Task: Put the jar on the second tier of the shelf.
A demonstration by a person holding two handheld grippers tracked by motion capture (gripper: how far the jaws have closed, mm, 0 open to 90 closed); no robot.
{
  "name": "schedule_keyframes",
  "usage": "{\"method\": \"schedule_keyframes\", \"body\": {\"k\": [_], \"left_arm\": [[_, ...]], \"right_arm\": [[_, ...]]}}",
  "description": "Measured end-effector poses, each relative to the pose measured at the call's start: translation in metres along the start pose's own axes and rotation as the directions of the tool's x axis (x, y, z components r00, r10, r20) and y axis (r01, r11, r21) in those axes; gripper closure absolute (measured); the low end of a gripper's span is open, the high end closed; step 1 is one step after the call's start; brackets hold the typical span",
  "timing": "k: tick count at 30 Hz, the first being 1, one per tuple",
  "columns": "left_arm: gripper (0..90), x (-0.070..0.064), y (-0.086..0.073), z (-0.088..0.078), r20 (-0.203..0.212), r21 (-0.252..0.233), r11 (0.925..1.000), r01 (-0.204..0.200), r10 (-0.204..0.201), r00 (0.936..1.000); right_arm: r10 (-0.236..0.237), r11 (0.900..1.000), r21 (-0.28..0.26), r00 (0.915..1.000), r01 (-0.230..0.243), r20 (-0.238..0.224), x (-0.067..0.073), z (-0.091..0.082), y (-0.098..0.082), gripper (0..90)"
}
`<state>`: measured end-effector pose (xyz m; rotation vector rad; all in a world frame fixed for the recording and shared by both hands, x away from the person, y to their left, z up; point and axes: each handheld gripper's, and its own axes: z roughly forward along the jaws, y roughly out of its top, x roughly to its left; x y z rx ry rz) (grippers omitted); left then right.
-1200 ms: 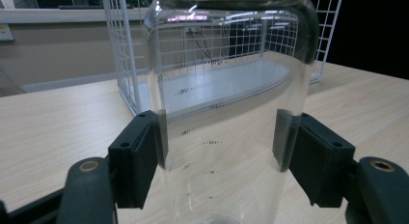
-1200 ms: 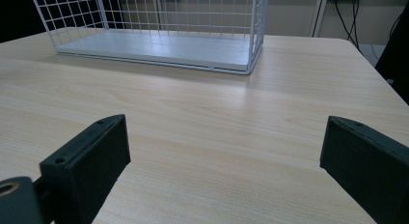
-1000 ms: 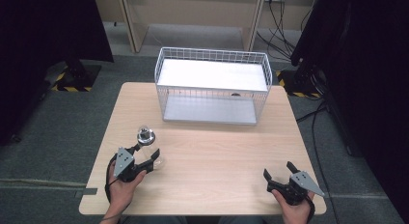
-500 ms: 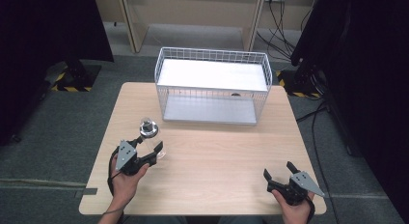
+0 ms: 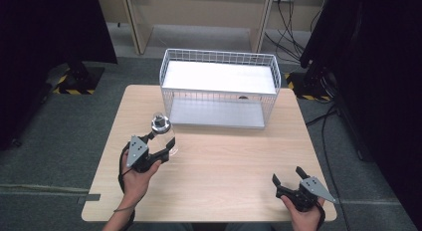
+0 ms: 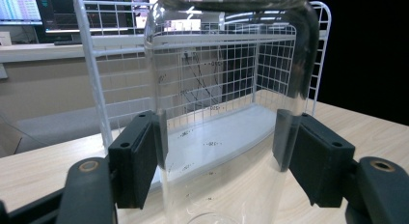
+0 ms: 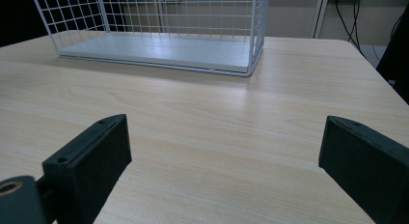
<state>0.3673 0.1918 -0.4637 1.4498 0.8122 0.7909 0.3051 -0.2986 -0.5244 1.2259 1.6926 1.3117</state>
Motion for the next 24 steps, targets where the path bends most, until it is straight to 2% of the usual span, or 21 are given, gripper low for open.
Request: {"method": "schedule_keyframes", "body": {"k": [14, 24], "left_arm": [[32.0, -0.006, 0.024, 0.021, 0.004, -0.041, 0.9991, 0.005, -0.005, 1.0000], [32.0, -0.006, 0.041, 0.036, 0.004, -0.081, 0.9958, 0.043, -0.043, 0.9991]], "right_arm": [[0.001, 1.000, 0.000, 1.0000, -0.001, -0.003, 0.000, 0.000, 0.000, 4.4], [0.001, 1.000, 0.002, 1.0000, -0.001, -0.006, 0.000, 0.000, 0.000, 4.5]]}}
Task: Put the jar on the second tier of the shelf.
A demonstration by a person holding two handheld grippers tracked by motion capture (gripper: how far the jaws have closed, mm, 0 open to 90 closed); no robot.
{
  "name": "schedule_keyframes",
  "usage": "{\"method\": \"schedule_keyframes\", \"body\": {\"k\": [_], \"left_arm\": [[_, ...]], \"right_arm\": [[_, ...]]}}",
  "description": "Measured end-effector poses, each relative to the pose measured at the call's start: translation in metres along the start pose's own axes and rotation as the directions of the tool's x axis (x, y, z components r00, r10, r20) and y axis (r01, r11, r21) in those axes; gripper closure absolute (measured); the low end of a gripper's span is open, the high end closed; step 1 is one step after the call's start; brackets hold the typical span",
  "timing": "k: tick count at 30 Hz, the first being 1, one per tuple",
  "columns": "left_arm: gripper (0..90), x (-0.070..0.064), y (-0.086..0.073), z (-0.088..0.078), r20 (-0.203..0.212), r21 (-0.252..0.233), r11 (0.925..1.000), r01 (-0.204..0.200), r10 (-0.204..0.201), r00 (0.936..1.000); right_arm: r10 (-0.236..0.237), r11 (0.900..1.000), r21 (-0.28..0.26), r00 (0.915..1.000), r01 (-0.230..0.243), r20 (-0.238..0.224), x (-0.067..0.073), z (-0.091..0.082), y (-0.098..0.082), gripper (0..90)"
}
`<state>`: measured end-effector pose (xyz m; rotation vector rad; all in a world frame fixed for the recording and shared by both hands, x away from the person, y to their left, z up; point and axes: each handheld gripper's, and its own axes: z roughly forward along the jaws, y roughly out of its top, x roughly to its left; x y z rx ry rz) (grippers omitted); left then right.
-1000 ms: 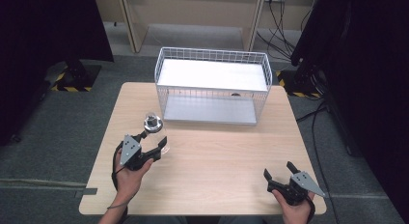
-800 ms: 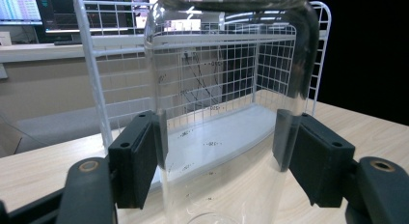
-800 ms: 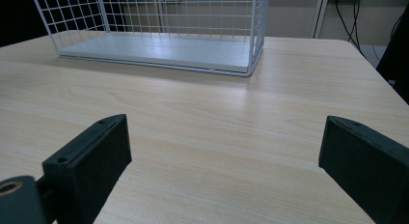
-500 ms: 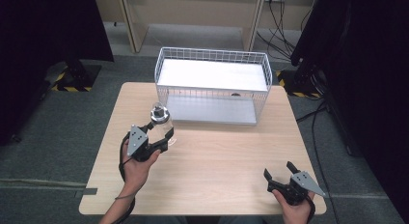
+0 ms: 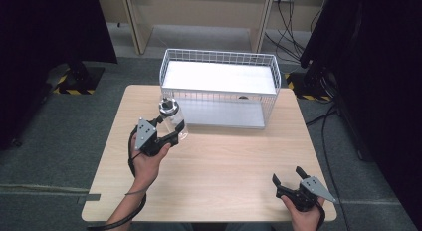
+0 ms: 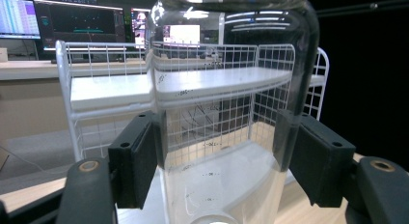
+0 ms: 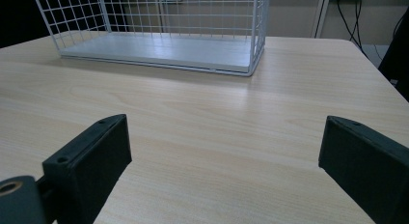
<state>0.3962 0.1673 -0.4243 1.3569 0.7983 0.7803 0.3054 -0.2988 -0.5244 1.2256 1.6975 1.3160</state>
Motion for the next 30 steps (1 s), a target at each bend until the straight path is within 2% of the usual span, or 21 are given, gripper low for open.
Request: {"method": "schedule_keyframes", "body": {"k": [16, 30], "left_arm": [[32.0, -0.001, 0.023, 0.017, -0.017, -0.037, 0.9993, 0.004, -0.005, 0.9999], [31.9, -0.002, 0.039, 0.038, -0.013, -0.050, 0.9986, 0.014, -0.015, 0.9998]], "right_arm": [[-0.001, 1.000, -0.002, 1.0000, 0.001, 0.000, 0.000, 0.000, 0.000, 4.5], [-0.001, 1.000, -0.003, 1.0000, 0.001, -0.001, 0.000, 0.000, 0.000, 4.5]]}}
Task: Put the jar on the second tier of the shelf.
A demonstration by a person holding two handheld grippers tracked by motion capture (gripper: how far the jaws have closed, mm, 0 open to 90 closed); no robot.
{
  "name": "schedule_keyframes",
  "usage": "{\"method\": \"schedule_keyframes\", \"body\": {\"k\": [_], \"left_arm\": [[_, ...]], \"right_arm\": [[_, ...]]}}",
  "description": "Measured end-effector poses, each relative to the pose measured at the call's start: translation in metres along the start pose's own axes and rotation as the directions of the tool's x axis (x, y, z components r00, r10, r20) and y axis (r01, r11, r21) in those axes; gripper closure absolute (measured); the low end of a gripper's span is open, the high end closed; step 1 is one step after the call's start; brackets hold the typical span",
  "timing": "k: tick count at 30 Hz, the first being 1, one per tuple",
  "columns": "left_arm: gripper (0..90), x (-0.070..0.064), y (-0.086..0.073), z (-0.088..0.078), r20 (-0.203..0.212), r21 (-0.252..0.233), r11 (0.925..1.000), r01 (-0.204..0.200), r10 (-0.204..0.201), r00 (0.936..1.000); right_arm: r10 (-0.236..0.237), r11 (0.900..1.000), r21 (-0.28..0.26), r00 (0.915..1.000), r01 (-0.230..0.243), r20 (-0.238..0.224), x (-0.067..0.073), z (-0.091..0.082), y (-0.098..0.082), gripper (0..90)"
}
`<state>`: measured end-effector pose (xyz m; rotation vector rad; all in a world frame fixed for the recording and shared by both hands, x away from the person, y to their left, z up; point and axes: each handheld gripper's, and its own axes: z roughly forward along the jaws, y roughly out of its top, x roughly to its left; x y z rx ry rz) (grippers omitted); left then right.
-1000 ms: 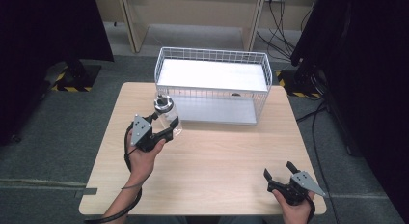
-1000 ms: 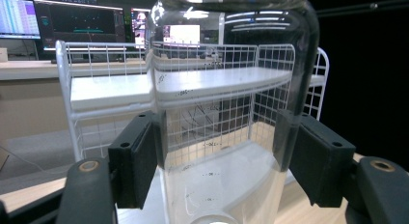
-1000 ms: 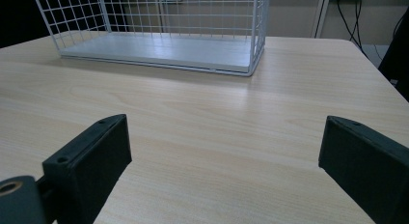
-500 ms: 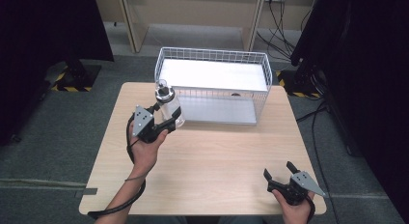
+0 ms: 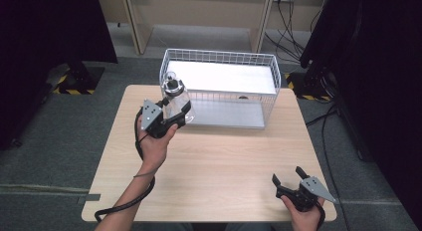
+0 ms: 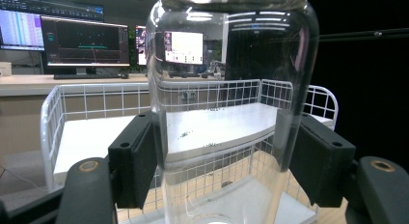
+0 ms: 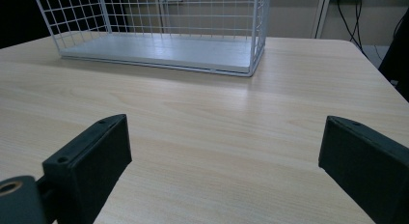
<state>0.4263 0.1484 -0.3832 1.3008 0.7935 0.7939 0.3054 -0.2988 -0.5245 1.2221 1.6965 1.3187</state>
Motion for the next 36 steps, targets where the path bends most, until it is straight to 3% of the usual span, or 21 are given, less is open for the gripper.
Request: {"method": "schedule_keyframes", "body": {"k": [11, 36], "left_arm": [[31.9, -0.005, 0.014, 0.019, 0.004, -0.032, 0.9994, 0.016, -0.016, 0.9999], [31.9, -0.008, 0.050, 0.063, -0.039, -0.052, 0.9986, -0.007, 0.005, 0.9992]], "right_arm": [[0.002, 1.000, 0.002, 1.0000, -0.002, 0.000, 0.000, 0.000, 0.000, 4.5], [0.001, 1.000, -0.001, 1.0000, -0.001, -0.004, 0.000, 0.000, 0.000, 4.5]]}}
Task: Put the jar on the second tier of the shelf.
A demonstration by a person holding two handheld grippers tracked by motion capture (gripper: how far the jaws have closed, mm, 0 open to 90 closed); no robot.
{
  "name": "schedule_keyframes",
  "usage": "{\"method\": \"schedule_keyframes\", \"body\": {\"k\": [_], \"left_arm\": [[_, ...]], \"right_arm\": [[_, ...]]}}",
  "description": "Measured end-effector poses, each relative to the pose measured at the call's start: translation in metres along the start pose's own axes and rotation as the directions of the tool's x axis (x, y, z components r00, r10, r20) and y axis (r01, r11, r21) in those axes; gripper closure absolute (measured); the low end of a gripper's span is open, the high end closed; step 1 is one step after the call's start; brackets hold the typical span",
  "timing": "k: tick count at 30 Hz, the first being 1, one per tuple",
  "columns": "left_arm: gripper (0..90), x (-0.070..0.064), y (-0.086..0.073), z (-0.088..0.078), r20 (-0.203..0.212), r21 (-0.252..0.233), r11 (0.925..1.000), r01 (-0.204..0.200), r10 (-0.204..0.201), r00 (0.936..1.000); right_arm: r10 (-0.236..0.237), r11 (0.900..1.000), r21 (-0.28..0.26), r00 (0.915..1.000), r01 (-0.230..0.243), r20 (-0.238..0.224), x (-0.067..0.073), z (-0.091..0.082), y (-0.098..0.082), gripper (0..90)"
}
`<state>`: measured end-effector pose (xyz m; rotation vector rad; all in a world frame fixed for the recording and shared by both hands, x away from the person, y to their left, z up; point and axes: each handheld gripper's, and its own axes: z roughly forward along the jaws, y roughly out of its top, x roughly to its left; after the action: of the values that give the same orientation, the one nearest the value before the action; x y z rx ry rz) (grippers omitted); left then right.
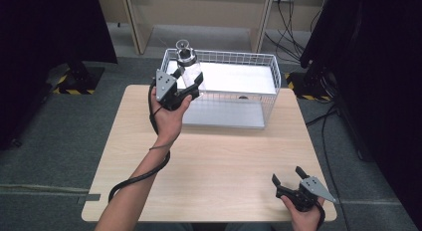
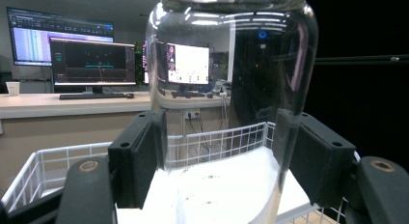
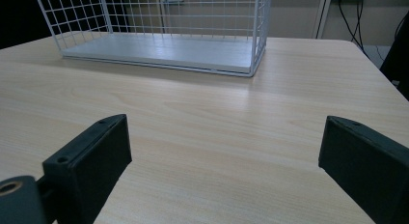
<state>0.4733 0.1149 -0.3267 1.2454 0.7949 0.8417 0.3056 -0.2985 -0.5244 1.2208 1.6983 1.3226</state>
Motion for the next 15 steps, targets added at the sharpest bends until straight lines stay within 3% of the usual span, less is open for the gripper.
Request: {"method": "schedule_keyframes", "body": {"k": [15], "left_arm": [[31.9, -0.002, 0.004, 0.034, -0.042, 0.050, 0.9987, -0.008, 0.011, 0.9991]], "right_arm": [[0.002, 1.000, 0.000, 1.0000, -0.002, -0.002, 0.000, 0.000, 0.000, 4.5]]}}
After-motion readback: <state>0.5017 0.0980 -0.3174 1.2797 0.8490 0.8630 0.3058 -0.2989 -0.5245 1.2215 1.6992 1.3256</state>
